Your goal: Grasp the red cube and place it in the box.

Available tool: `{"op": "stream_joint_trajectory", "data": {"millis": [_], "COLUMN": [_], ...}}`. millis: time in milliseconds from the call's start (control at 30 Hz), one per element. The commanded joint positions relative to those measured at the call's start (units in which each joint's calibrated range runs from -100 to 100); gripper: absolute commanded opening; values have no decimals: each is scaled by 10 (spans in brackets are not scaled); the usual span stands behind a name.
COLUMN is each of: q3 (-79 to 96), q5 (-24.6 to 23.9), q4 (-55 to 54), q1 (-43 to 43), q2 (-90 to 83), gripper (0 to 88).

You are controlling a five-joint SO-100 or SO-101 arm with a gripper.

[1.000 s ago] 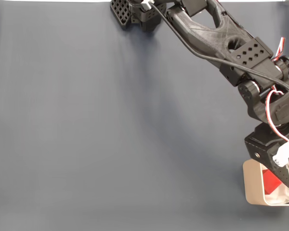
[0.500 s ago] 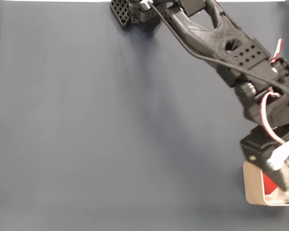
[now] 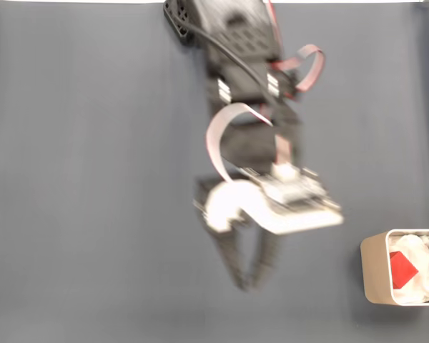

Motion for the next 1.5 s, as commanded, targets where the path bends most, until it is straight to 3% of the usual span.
{"op": "stream_joint_trajectory", "data": {"millis": [0, 367, 700, 1067, 1467], "q3": [122, 611, 908, 1002, 1003], "q5": [-2, -13, -23, -27, -51], "q4": [-11, 11, 117, 328, 412], "q1": [24, 26, 20, 23, 13], "q2": [-155, -592, -863, -949, -950], "gripper": [0, 0, 0, 0, 0]}}
